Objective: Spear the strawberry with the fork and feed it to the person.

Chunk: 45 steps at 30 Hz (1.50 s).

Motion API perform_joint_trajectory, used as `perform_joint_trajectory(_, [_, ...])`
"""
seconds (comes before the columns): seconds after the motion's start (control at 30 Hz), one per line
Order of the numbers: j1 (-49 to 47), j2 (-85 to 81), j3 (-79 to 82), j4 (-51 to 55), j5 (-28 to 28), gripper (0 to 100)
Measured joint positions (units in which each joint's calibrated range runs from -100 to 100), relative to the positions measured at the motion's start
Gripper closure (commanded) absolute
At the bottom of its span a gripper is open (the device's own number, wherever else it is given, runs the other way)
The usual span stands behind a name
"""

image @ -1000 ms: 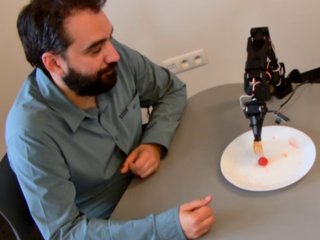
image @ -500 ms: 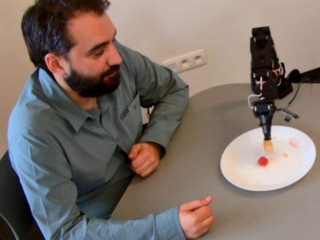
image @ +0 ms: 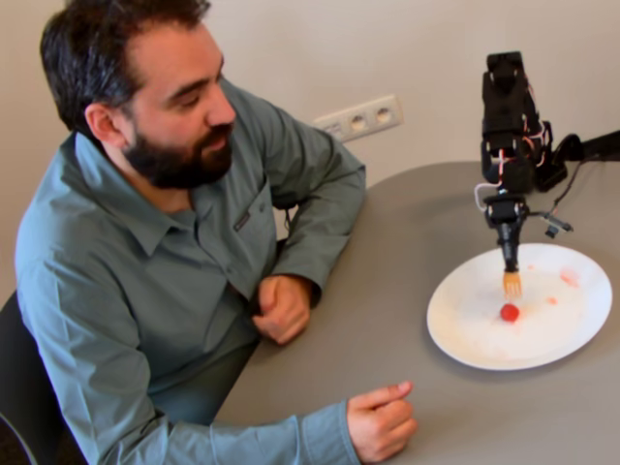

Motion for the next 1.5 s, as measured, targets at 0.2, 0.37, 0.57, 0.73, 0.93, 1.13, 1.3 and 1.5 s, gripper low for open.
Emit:
perform_joint_trajectory(0.2, [0.1, 0.2, 2.5, -5.8, -0.1, 98])
perform_joint_trajectory(0.37, [1.0, 0.3, 2.5, -3.3, -0.2, 98])
perform_joint_trajectory(0.57, [2.2, 0.3, 2.5, -3.2, -0.1, 98])
perform_joint_trajectory(0.73, [2.2, 6.2, 2.1, -4.4, -0.2, 98])
perform_joint_trajectory(0.93, [2.2, 7.1, 1.9, -5.8, -0.2, 98])
perform_joint_trajectory(1.13, [2.2, 7.2, 1.9, -5.2, -1.1, 98])
perform_joint_trajectory(1.3, [1.8, -1.1, 2.2, 0.9, -1.4, 98])
perform_joint_trajectory(1.5, [-0.4, -20.6, 1.5, 14.1, -0.6, 98])
